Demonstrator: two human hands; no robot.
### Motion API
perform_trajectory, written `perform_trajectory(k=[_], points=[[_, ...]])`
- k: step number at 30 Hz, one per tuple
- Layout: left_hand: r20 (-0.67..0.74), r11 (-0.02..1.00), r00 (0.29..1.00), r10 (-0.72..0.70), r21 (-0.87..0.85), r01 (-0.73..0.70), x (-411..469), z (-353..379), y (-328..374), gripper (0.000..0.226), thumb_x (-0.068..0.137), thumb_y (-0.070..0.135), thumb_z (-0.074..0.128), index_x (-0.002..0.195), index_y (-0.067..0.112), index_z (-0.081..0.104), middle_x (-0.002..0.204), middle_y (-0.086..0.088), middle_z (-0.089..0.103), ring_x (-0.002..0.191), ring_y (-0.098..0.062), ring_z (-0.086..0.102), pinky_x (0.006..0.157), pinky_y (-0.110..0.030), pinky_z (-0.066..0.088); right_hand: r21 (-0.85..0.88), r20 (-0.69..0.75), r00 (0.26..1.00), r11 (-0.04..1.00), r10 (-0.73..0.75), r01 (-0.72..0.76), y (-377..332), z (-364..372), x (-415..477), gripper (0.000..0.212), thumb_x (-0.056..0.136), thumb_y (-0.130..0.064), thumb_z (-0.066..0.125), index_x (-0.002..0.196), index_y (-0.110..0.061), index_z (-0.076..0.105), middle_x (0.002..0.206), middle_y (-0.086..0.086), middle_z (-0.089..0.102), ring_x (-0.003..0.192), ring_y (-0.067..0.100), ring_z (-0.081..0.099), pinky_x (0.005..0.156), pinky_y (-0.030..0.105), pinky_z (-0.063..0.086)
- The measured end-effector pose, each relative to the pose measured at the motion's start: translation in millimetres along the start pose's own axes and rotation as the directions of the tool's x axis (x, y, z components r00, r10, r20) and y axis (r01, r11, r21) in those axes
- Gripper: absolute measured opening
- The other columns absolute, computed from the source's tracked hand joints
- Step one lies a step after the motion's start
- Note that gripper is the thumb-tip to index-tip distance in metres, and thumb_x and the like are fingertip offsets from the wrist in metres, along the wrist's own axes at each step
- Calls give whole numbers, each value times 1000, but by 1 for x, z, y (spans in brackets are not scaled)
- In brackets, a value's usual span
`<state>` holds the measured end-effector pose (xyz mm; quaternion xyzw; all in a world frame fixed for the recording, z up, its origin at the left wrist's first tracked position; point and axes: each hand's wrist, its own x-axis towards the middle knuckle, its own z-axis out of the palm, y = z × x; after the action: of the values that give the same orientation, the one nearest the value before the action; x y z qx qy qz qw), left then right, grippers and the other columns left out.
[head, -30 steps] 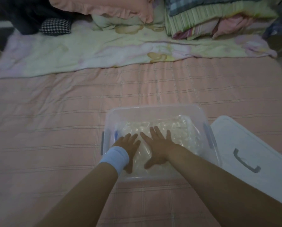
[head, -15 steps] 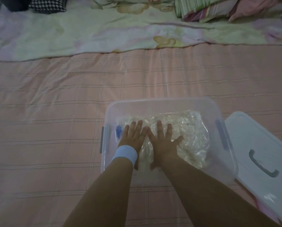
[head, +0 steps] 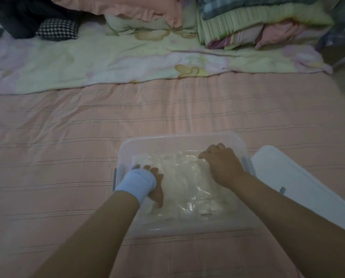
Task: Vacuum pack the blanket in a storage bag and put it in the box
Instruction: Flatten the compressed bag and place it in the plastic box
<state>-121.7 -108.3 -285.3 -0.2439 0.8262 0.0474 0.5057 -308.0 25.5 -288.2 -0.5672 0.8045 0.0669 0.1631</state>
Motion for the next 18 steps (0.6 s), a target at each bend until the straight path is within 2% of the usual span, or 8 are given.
perform_trajectory(k=[2, 4, 7, 10, 12, 15, 16, 18], points=[[-35, 1000, 999, -16, 17, 17, -9, -24, 7, 108, 65, 71, 65, 152, 19, 26, 158, -8, 18, 146, -31, 13, 116, -55, 18, -217, -44, 999, 976, 20, -29, 22, 14, -9, 58, 74, -12, 77, 129, -19, 59, 133, 8, 53, 120, 30, 51, 91, 40, 45], [-65, 996, 998, 8, -93, -14, -11, -38, 23, 110, 63, 77, 64, 151, 20, 30, 156, -7, 22, 145, -31, 17, 116, -52, 21, -194, -49, 997, 979, 59, -68, 28, 34, -18, 67, 68, -10, 83, 130, -15, 57, 142, 13, 49, 130, 36, 47, 91, 44, 52], [-254, 908, 963, 91, -376, -185, -1, -41, 50, 88, 69, 74, 64, 144, 37, 37, 153, 4, 29, 140, -26, 32, 112, -49, 33, -68, 61, 997, 997, 50, -46, 27, 60, -21, 68, 94, 2, 53, 154, -17, 28, 167, 14, -2, 154, 37, 1, 118, 43, 33], [-383, 923, 918, 106, -305, -234, 20, -28, 66, 88, 79, 53, 71, 149, 46, 17, 161, 4, 6, 147, -31, 12, 112, -54, 30, 10, 150, 987, 998, 65, -67, 25, 66, -17, 78, 94, 4, 53, 159, -18, 16, 165, 12, -22, 153, 36, -13, 121, 41, 26], [-299, 945, 947, 120, -259, -202, 38, -16, 75, 107, 79, 42, 75, 149, 50, -7, 160, 6, -20, 147, -35, -14, 112, -62, 23, 57, 184, 980, 995, 69, -81, 27, 67, -17, 92, 88, 1, 65, 160, -19, 11, 164, 11, -25, 153, 35, -16, 122, 40, 23], [-273, 969, 956, 105, -188, -160, 59, -6, 85, 122, 74, 38, 81, 144, 54, -18, 157, 8, -28, 143, -40, -25, 105, -72, 23, 58, 134, 985, 992, 106, -114, 25, 77, -19, 90, 88, 7, 61, 160, -19, 14, 159, 7, -30, 153, 35, -14, 122, 40, 23], [-267, 970, 958, 104, -187, -158, 64, -7, 86, 124, 72, 38, 82, 143, 55, -18, 157, 7, -28, 142, -41, -26, 104, -73, 23, 78, 76, 990, 989, 118, -124, 23, 84, -17, 88, 85, 11, 61, 159, -16, 21, 160, 9, -24, 153, 38, -7, 120, 44, 28], [-252, 970, 960, 118, -178, -166, 76, -14, 85, 127, 69, 38, 85, 143, 56, -16, 158, 6, -28, 142, -41, -28, 105, -71, 25, 73, -29, 991, 989, 130, -127, 21, 101, -7, 93, 59, 16, 80, 144, -6, 50, 162, 23, 14, 146, 50, 25, 104, 55, 47]])
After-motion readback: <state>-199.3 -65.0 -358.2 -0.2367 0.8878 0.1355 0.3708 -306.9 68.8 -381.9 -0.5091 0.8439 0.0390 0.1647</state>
